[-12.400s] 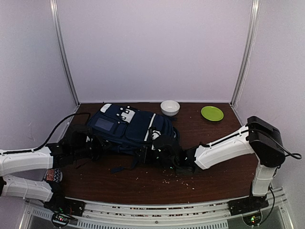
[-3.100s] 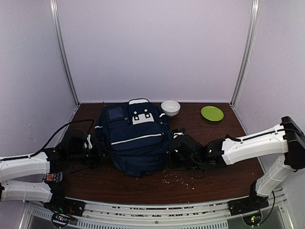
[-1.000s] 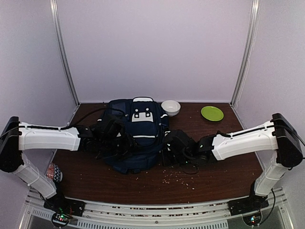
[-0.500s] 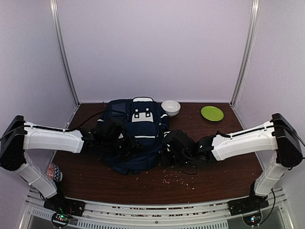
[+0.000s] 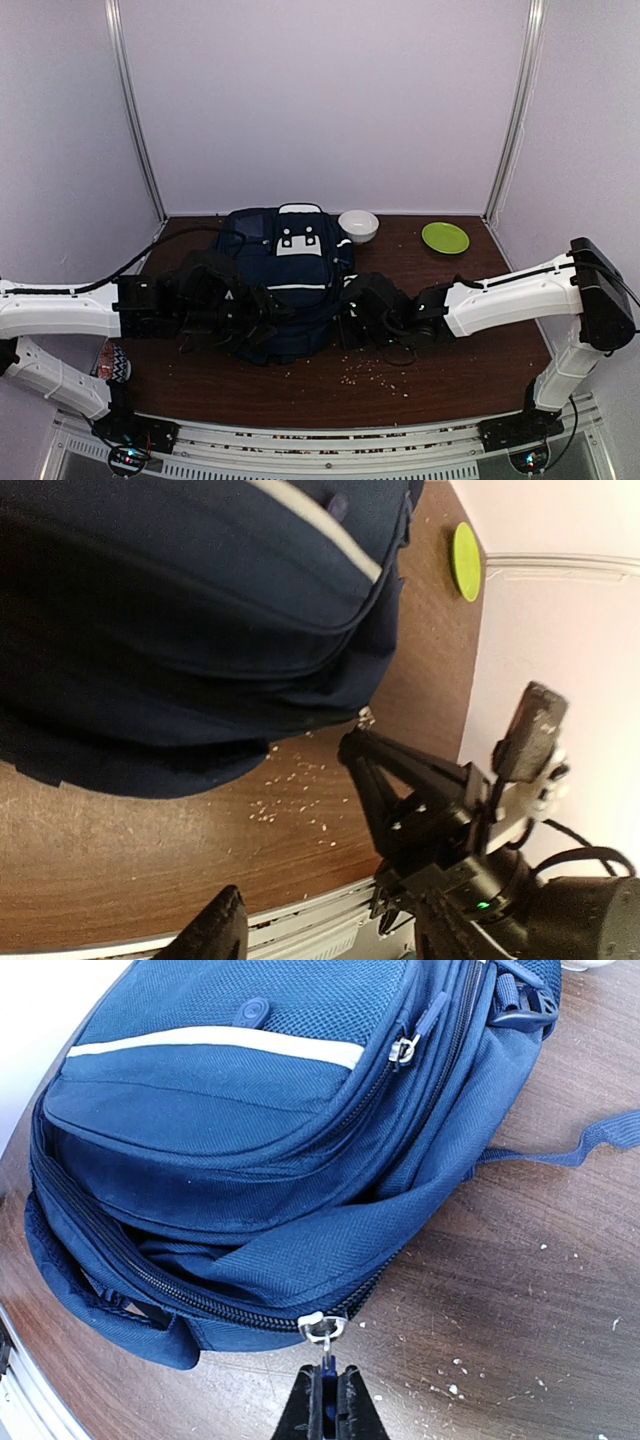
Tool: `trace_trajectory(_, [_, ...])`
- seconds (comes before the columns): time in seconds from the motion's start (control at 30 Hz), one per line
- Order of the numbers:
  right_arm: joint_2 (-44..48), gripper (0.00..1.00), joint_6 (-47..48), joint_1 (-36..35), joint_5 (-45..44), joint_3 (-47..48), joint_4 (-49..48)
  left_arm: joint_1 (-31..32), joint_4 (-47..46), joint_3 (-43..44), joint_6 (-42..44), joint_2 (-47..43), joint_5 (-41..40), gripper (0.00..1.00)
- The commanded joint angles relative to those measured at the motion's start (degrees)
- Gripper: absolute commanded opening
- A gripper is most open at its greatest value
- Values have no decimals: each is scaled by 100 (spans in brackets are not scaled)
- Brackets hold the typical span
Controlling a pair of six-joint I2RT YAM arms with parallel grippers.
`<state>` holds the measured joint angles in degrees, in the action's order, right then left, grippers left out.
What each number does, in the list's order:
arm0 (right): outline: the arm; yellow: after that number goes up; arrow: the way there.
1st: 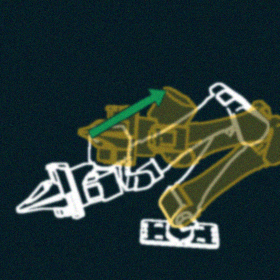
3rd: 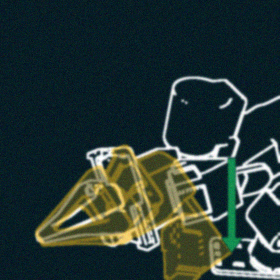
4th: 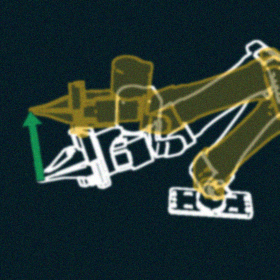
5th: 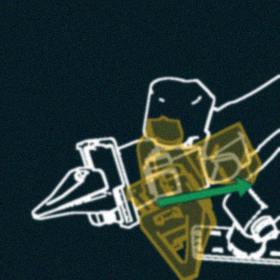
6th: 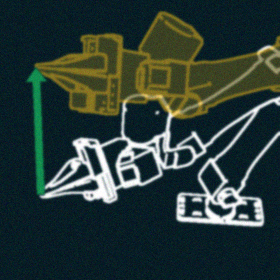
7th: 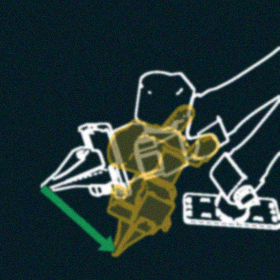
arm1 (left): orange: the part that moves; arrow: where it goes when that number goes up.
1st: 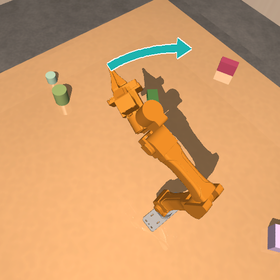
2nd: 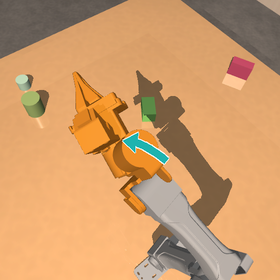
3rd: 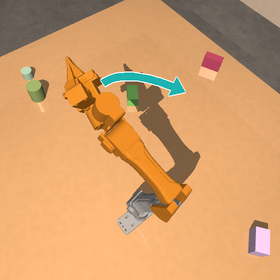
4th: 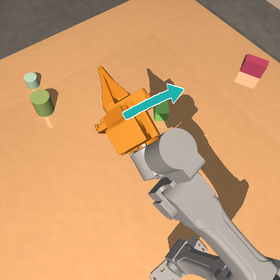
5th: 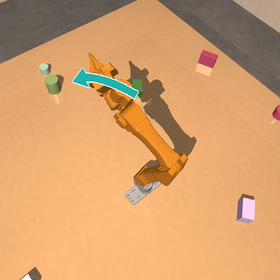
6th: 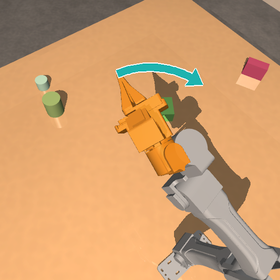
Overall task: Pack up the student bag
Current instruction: Zip the student bag at the center of the board.
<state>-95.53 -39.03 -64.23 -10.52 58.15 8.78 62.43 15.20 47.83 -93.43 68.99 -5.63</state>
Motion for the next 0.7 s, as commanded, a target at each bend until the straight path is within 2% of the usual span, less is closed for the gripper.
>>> trace_trajectory(0.0, [9,0,24,-31,-135,19,-92,297,53,-207,-560,465,-177,98])
trace_trajectory(0.1, [-26,0,13,-29,-113,18,-105,313,-285,-363,-653,691,-174,98])
trace_trajectory(0.3, [-58,0,-46,-40,-16,45,-148,174,-195,-341,-547,760,-543,98])
trace_trajectory(0.67, [-71,0,-44,-42,14,106,-113,-129,-250,-313,-350,1228,-320,98])
